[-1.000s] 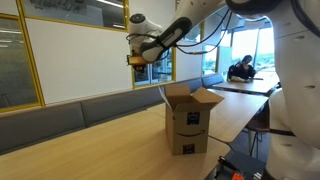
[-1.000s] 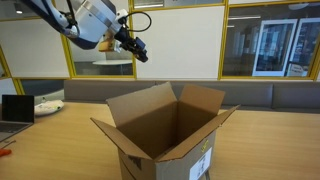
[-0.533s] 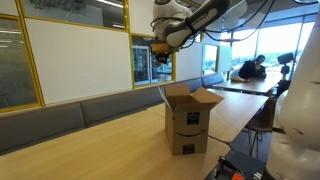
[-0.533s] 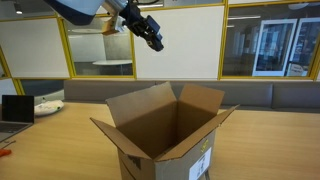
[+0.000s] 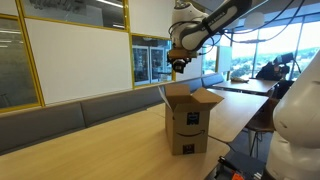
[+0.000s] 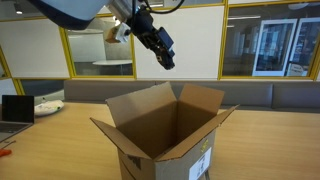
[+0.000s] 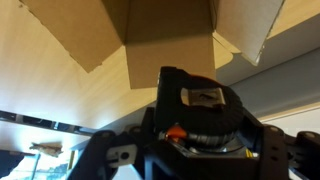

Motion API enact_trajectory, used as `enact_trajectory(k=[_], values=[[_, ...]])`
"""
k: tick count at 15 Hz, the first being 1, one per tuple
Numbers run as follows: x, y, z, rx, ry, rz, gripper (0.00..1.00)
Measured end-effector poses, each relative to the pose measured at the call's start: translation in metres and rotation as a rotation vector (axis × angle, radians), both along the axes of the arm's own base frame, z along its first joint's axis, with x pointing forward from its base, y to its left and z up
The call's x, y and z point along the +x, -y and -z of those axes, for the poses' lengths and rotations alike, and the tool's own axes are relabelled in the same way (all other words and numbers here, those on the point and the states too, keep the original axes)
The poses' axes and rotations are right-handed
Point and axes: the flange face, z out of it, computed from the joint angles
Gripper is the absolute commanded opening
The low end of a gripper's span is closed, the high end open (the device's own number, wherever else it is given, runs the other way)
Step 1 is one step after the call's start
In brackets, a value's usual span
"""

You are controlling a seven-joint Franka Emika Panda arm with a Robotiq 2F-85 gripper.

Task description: Put the measuring tape, turnip plushie and the rope in the box respectively then move the box to the right, then put the black object in the box

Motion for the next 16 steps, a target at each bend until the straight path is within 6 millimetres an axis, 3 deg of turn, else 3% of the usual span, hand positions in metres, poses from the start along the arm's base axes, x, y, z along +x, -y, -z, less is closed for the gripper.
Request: enact_trajectory(k=[5, 14, 15, 16], values=[[-0.006, 0.025, 0.061, 0.103, -0.113, 0.052, 0.55], [0.010, 0.053, 0.173, 0.273, -0.280, 0.118, 0.55], [0.011, 0.054, 0.182, 0.285, -0.296, 0.122, 0.95], [0.012, 0.055, 0.191, 0.297, -0.309, 0.126, 0.96]])
